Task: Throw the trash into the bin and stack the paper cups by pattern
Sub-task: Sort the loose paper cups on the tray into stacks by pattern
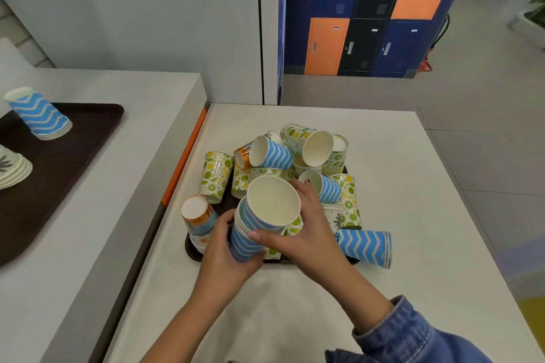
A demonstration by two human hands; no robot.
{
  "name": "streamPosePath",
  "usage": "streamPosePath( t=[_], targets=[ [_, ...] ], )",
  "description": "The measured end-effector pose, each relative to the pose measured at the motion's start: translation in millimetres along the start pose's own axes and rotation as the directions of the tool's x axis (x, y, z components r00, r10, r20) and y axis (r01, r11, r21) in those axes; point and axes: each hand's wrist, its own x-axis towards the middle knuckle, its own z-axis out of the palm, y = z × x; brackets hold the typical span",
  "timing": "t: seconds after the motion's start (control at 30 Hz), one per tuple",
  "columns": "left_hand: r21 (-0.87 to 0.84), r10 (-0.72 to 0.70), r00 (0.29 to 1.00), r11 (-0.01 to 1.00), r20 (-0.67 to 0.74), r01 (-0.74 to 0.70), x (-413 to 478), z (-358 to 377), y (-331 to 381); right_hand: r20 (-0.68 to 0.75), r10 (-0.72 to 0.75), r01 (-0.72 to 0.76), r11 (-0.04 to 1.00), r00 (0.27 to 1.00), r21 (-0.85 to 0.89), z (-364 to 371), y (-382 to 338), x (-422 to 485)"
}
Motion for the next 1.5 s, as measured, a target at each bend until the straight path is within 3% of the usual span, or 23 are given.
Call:
streamPosePath(
  t=[0.17, 0.33, 0.4, 0.53, 0.6, 0.67, 0.7, 0.77, 0.8, 0.83, 0.9, 0.97, 1.0, 1.03, 1.27, 1.5],
  targets=[
    [-0.008, -0.031, 0.999, 0.999, -0.027, 0.031, 2, 4, 0, 0.12, 0.228, -0.234, 0.971, 0.966, 0.037, -38, 24, -10],
    [-0.034, -0.034, 0.998, 0.999, -0.056, 0.032, -1, 1, 1, -0.321, 0.205, -0.312, 0.892, 0.924, -0.328, -96, 114, -28],
    [-0.029, -0.037, 0.998, 0.999, -0.056, 0.035, -3, 0, -1, -0.357, 0.203, -0.357, 0.823, 0.912, -0.443, -116, 142, -31],
    [-0.038, -0.044, 0.998, 0.998, -0.04, 0.042, -3, 0, -5, -0.02, 0.175, -0.12, 0.585, 0.984, -0.802, -123, 160, -19],
    [-0.038, -0.039, 0.999, 0.999, -0.036, 0.038, -3, 1, -6, 0.012, 0.195, -0.101, 0.559, 0.981, -0.823, -120, 160, -11],
    [-0.054, -0.041, 0.998, 0.998, -0.052, 0.038, -4, 1, -6, -0.172, 0.144, -0.223, 0.697, 0.975, -0.682, -121, 159, -10],
    [-0.068, -0.044, 0.997, 0.997, -0.067, 0.039, -4, 0, -6, -0.331, 0.137, -0.304, 0.792, 0.934, -0.53, -120, 154, -13],
    [-0.095, -0.056, 0.994, 0.994, -0.095, 0.047, -4, -1, -7, -0.575, 0.29, -0.403, 0.912, 0.765, -0.077, -111, 150, -23],
    [-0.111, -0.065, 0.992, 0.992, -0.106, 0.054, -4, 0, -8, -0.607, 0.436, -0.407, 0.892, 0.665, 0.195, -102, 149, -29],
    [-0.129, -0.076, 0.99, 0.99, -0.116, 0.061, -4, -1, -9, -0.567, 0.591, -0.412, 0.807, 0.574, 0.423, -91, 147, -36],
    [-0.152, -0.092, 0.987, 0.986, -0.131, 0.071, -4, -2, -10, -0.319, 0.85, -0.48, 0.506, 0.419, 0.716, -66, 145, -49],
    [-0.166, -0.098, 0.985, 0.983, -0.14, 0.074, -3, -4, -12, -0.015, 0.96, -0.505, 0.16, 0.279, 0.848, -43, 142, -58],
    [-0.176, -0.103, 0.984, 0.981, -0.143, 0.077, -3, -4, -13, 0.061, 0.968, -0.498, 0.071, 0.243, 0.865, -35, 143, -58],
    [-0.186, -0.11, 0.984, 0.979, -0.143, 0.082, -2, -4, -14, 0.081, 0.97, -0.481, 0.041, 0.231, 0.876, -29, 144, -55],
    [-0.211, -0.124, 0.985, 0.973, -0.117, 0.098, 0, -5, -17, -0.048, 0.974, -0.366, 0.129, 0.223, 0.922, -28, 145, -7],
    [-0.173, -0.11, 0.988, 0.981, -0.109, 0.09, 3, -14, -15, -0.09, 0.97, -0.18, 0.132, 0.225, 0.975, -30, 166, 10]
  ],
)
